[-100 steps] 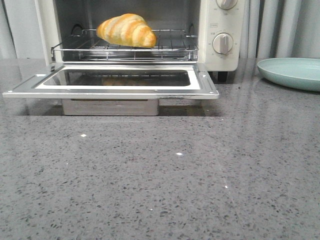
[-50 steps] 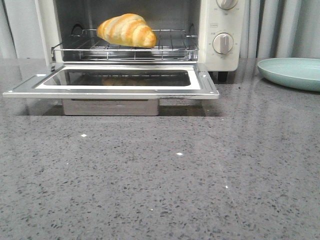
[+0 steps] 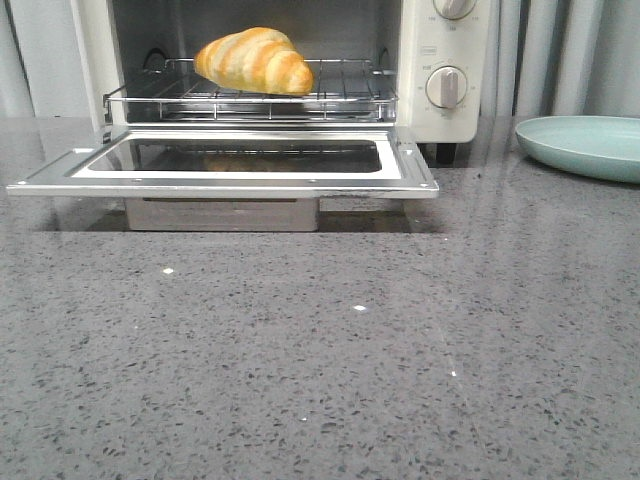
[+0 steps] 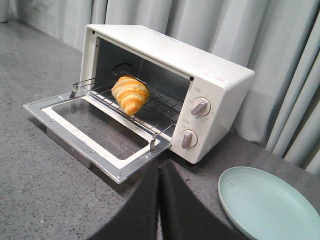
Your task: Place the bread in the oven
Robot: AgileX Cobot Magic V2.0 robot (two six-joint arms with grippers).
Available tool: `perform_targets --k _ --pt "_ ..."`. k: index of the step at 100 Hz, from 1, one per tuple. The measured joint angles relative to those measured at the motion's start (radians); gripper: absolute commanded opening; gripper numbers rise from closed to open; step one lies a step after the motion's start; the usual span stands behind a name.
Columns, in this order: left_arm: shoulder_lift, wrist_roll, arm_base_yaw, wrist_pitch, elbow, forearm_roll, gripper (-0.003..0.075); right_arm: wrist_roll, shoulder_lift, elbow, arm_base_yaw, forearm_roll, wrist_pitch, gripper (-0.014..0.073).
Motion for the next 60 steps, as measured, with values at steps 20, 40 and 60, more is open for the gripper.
perform_targets --k 20,40,60 --pt "-0.073 0.050 0.058 -0.189 0.121 -0.084 -0.0021 0.000 0.000 0.000 0.000 0.000 0.000 -0.0048" --pt "-0.112 0.279 0.250 -0.462 0.325 -0.380 -0.0021 0.000 0.000 0.000 0.000 0.000 0.001 -0.0048" --pt "-0.113 0.312 0.398 -0.494 0.460 -0.452 -0.0021 0.000 0.000 0.000 0.000 0.000 0.001 -0.0048"
